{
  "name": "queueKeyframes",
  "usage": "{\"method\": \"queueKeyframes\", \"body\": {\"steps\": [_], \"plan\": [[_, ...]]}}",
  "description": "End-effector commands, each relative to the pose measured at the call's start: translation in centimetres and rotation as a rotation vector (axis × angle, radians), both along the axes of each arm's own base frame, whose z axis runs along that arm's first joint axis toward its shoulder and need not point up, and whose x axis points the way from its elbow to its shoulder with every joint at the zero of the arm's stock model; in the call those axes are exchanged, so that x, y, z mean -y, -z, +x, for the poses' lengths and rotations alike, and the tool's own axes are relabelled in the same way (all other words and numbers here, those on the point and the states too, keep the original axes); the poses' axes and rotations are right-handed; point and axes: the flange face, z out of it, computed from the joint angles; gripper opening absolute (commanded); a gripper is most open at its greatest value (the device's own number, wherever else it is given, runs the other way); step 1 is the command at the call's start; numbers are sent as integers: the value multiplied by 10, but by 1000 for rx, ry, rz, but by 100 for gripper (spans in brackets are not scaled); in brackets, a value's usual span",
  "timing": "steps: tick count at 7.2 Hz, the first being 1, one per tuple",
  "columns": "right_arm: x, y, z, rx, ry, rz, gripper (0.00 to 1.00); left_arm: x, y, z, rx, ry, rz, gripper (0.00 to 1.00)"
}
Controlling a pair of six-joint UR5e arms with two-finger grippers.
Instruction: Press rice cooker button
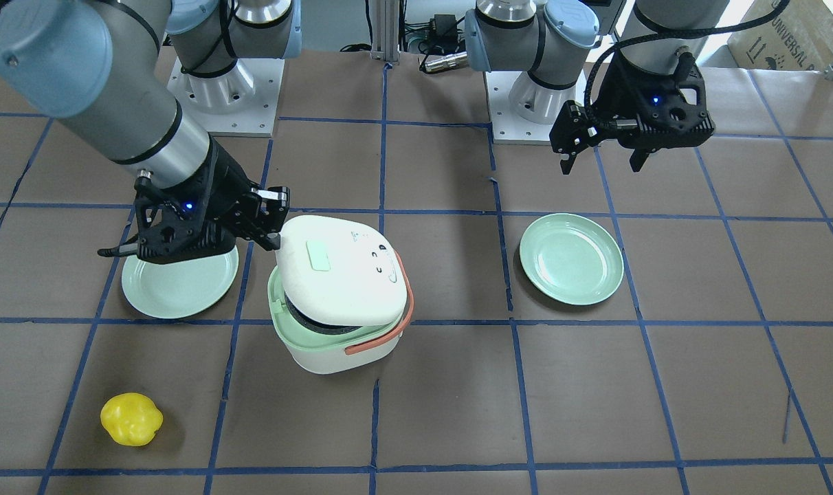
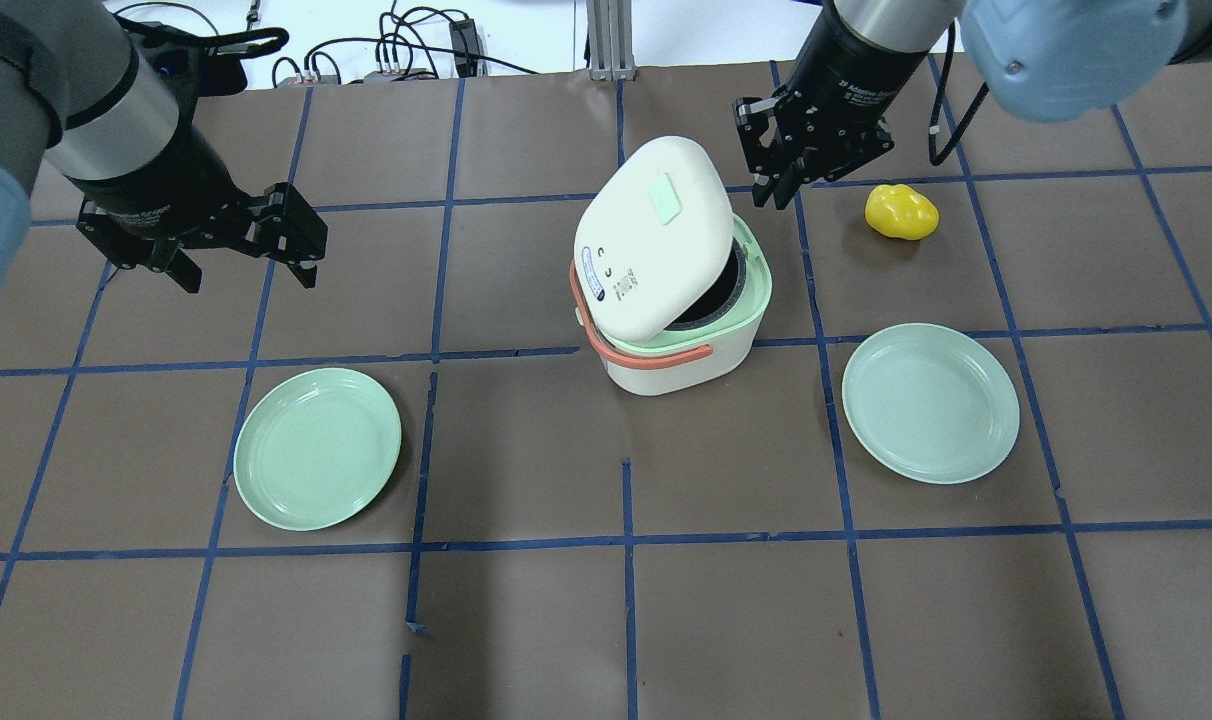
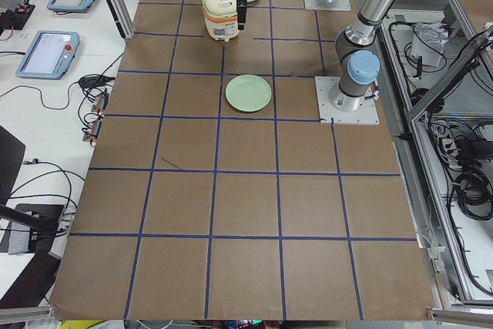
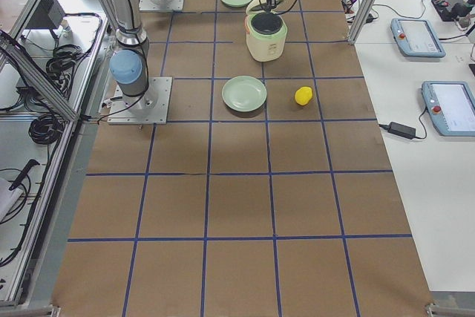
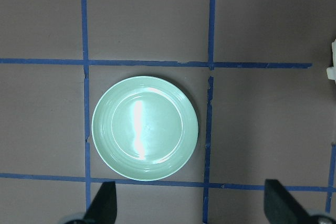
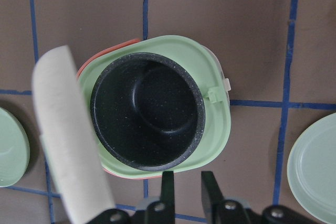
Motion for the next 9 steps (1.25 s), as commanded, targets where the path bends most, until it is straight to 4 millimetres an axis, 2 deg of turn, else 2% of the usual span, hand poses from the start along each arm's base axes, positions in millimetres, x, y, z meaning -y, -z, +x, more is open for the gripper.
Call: {"method": "queueKeyframes", "body": {"steps": [1, 3, 5, 6, 8, 9], "plan": [[-16, -40, -13, -109, 80, -107, 100, 0, 0, 0, 0, 0, 0, 100], [-35, -68, -27, -152, 136, -156, 100, 0, 0, 0, 0, 0, 0, 100], [-54, -81, -42, -183, 161, -170, 100, 0, 0, 0, 0, 0, 0, 100], [-54, -75, -49, -182, 169, -161, 100, 0, 0, 0, 0, 0, 2, 100], [-53, -56, -49, -182, 175, -132, 100, 0, 0, 0, 0, 0, 0, 100], [-50, -59, -49, -183, 176, -155, 100, 0, 0, 0, 0, 0, 0, 100]]}}
